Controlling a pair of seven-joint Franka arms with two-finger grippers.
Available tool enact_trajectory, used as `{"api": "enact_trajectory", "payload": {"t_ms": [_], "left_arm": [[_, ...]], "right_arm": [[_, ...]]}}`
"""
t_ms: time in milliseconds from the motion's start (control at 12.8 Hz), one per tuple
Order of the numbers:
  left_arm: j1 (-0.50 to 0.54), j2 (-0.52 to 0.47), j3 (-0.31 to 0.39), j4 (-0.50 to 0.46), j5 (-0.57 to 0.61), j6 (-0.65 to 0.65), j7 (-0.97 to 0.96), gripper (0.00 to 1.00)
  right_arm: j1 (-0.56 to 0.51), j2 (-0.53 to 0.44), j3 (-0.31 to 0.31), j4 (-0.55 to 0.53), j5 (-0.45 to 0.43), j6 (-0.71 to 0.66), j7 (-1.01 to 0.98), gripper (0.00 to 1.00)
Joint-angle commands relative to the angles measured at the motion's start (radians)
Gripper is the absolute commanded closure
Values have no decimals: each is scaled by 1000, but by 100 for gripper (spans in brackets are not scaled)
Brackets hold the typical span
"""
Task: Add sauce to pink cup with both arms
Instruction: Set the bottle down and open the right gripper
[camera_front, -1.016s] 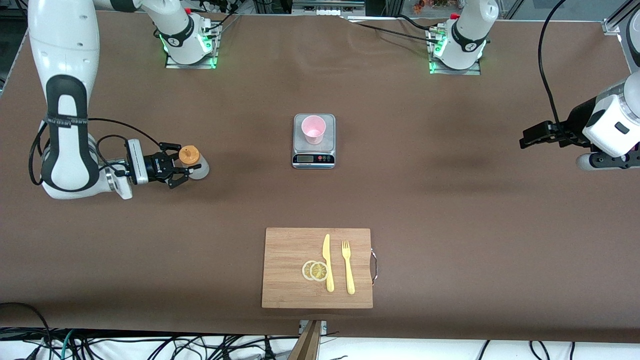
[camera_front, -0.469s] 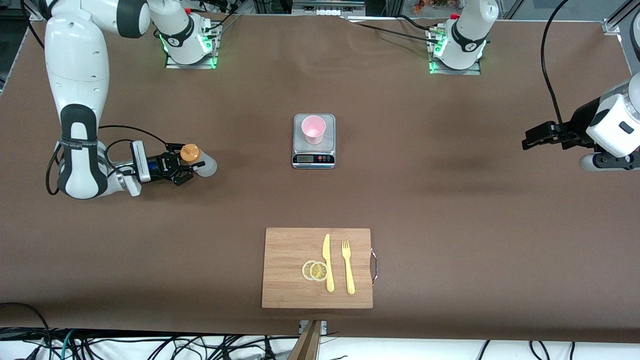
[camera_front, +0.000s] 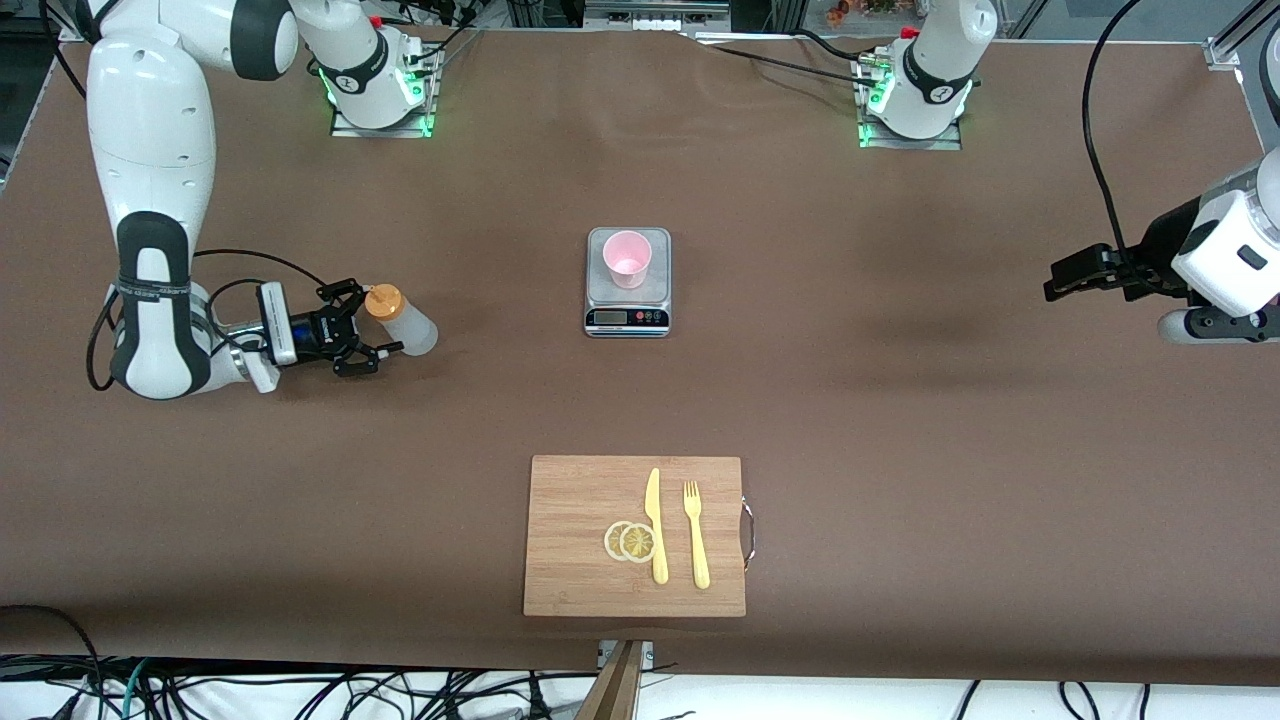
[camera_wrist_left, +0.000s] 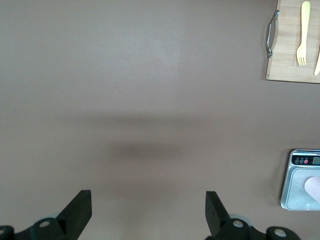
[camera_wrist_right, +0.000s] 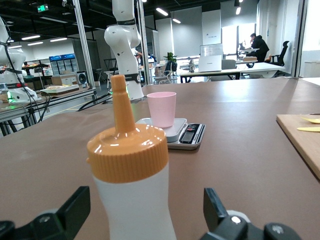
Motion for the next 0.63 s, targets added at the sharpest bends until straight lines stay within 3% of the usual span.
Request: {"api": "enact_trajectory", "payload": {"t_ms": [0,313,547], "left_arm": [[7,15,-6,33,28,-10,51,0],[7,18,-5,33,32,-10,61,0],[7,20,-6,33,61,-10,61,0]], "right_arm": [[-78,-8,7,67,-55,-50,103,0],[-109,-32,-78,158,-159,-140,339,0],[-99,-80,-164,252,-206,-249,630,0]]}}
